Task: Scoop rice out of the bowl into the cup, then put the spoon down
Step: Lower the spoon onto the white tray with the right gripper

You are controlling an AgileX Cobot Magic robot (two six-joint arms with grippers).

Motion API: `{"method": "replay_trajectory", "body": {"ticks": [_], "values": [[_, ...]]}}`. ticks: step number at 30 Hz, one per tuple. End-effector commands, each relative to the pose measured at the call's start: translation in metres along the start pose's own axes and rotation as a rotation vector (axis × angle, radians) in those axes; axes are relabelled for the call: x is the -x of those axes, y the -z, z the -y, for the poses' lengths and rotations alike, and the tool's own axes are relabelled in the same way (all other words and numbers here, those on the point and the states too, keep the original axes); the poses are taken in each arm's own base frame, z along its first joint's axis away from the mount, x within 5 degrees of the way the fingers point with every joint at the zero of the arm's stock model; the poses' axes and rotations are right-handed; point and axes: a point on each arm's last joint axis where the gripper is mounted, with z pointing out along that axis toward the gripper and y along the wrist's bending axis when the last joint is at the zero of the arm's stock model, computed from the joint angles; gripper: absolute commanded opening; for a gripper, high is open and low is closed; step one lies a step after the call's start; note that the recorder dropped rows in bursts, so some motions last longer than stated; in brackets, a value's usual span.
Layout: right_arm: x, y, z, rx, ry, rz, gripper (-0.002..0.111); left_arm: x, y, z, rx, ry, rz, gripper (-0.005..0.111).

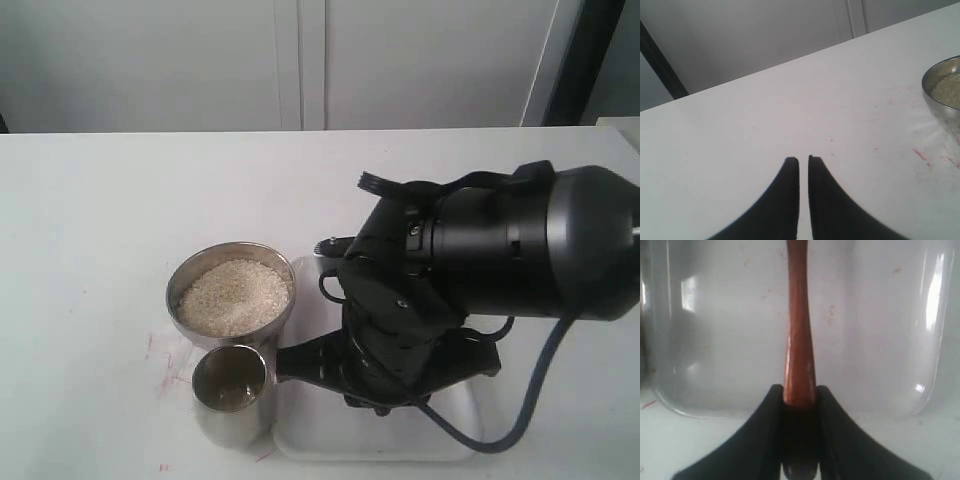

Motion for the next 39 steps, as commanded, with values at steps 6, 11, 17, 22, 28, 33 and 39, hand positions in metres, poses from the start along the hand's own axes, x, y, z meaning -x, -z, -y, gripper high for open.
{"method": "replay_trajectory", "body": {"ticks": [6, 11, 17, 22, 28, 33, 39], "values": [[0.001, 0.0, 0.0, 0.028, 0.029, -0.017, 0.0, 0.003, 0.0, 0.0, -0.001, 0.01, 0.012, 0.014], [0.018, -0.004, 0.005, 0.039, -0.013, 0.004, 0.0, 0.003, 0.0, 0.0, -0.001, 0.01, 0.012, 0.014], [0.027, -0.007, 0.005, 0.025, 0.011, -0.005, 0.0, 0.003, 0.0, 0.0, -0.001, 0.01, 0.012, 0.014], [0.023, -0.014, 0.002, 0.024, -0.021, -0.057, 0.0, 0.003, 0.0, 0.0, -0.001, 0.01, 0.012, 0.014], [0.018, -0.015, 0.004, -0.007, 0.001, -0.1, 0.0, 0.003, 0.0, 0.0, -0.001, 0.01, 0.012, 0.014], [0.016, -0.018, 0.006, -0.04, 0.009, -0.126, 0.0, 0.003, 0.0, 0.0, -0.001, 0.01, 0.012, 0.014], [0.023, -0.025, 0.007, -0.023, 0.013, -0.114, 0.0, 0.003, 0.0, 0.0, -0.001, 0.01, 0.012, 0.014]]}}
